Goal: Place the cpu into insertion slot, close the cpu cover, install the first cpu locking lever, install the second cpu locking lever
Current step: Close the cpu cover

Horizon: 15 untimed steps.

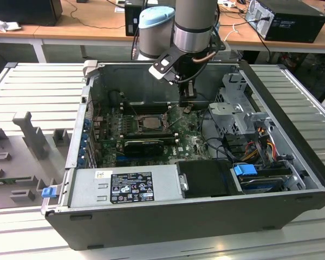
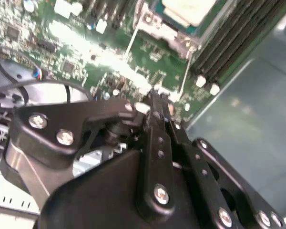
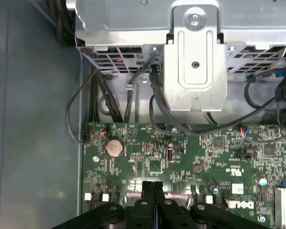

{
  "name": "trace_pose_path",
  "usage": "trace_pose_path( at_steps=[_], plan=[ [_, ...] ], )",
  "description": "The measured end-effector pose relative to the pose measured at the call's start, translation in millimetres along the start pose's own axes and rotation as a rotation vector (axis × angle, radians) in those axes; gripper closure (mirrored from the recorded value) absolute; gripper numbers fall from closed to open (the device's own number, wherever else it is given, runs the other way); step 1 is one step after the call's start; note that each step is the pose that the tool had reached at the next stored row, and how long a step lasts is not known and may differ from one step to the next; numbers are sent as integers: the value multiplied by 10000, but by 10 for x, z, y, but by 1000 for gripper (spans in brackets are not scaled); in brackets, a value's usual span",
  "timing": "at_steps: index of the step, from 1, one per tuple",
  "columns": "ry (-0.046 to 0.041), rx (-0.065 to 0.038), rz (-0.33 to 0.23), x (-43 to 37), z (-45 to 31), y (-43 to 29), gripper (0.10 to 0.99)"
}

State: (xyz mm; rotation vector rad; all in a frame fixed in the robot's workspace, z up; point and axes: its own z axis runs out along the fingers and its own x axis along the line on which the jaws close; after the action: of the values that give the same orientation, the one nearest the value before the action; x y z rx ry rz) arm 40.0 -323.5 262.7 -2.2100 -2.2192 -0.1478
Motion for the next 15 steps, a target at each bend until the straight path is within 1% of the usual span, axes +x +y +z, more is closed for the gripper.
trace_pose_path(
  at_steps=[1, 5, 6, 8, 10, 12, 13, 15],
  plan=[
    [0, 0, -4, -1, 9, 9, 980],
    [-2, 7, -18, -4, 49, 140, 980],
    [-2, 11, -19, -5, 56, 149, 980],
    [-13, 40, -16, -34, 74, 150, 980],
    [-11, 77, -13, -91, 124, 146, 980],
    [-13, 137, -7, -95, 144, 131, 980],
    [-14, 205, -4, -96, 156, 99, 980],
    [-16, 235, -2, -96, 159, 85, 980]
  ],
)
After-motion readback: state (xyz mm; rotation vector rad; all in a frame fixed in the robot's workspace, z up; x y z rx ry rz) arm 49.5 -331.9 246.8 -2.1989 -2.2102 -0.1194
